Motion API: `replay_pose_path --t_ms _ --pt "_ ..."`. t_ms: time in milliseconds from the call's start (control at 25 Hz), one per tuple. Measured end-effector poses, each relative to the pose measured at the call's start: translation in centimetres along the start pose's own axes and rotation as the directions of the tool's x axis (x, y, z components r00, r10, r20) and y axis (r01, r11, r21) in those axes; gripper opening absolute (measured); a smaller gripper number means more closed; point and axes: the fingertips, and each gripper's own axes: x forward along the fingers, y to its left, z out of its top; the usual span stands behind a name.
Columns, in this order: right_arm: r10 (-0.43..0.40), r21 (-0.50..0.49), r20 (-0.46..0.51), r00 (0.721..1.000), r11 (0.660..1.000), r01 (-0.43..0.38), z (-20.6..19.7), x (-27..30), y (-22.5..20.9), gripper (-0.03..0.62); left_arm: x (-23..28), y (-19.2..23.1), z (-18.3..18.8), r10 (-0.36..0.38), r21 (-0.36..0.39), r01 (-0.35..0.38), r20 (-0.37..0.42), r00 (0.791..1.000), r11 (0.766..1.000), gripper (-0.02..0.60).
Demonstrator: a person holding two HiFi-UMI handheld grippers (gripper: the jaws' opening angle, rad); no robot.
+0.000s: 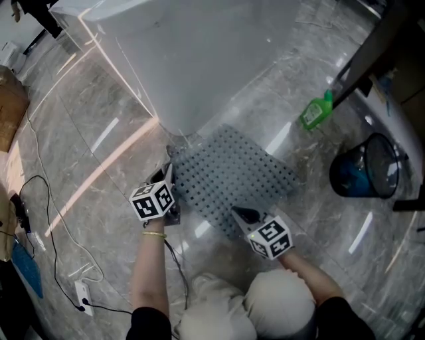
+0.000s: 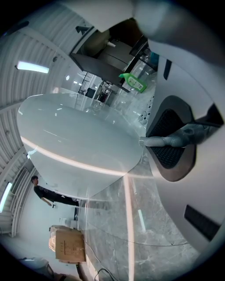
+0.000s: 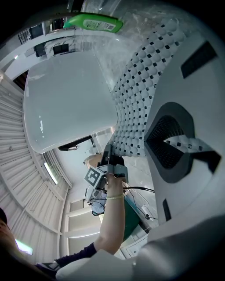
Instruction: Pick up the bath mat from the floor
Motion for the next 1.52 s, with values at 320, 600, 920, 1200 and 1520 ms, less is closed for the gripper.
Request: replay_pose_path --t_ms 320,600,920,1200,1520 --pt "-0.009 0.004 -0.008 1.0 1.0 0.009 0.7 -0.6 0.5 0.011 -1.1 -2.1 1.2 -0.023 0.006 0.023 0.014 1.0 1.0 0.04" --pt "-0.028 0.066 -0.002 1.0 0.997 0.028 3.4 -3.1 1.4 0.011 -3.5 -5.1 2.5 -0.033 0.007 0.033 0.003 0.999 0.999 0.038" --pt "-0.052 0.12 -0.01 0.999 0.991 0.053 8.3 -8.7 3.6 0.011 -8.3 -11.2 4.5 -0.084 0.062 0.088 -0.061 0.995 0.994 0.035" --pt "-0.049 0.12 -0.01 0.999 0.991 0.05 15.1 -14.4 7.0 0.011 -13.7 -17.8 8.1 -0.154 0.087 0.165 -0.118 0.981 0.983 0.035" --pt "-0.088 0.155 -0.016 0.996 0.984 0.09 23.4 -22.1 10.0 0.011 -21.2 -24.4 13.7 -0.206 0.081 0.221 -0.162 0.965 0.972 0.034"
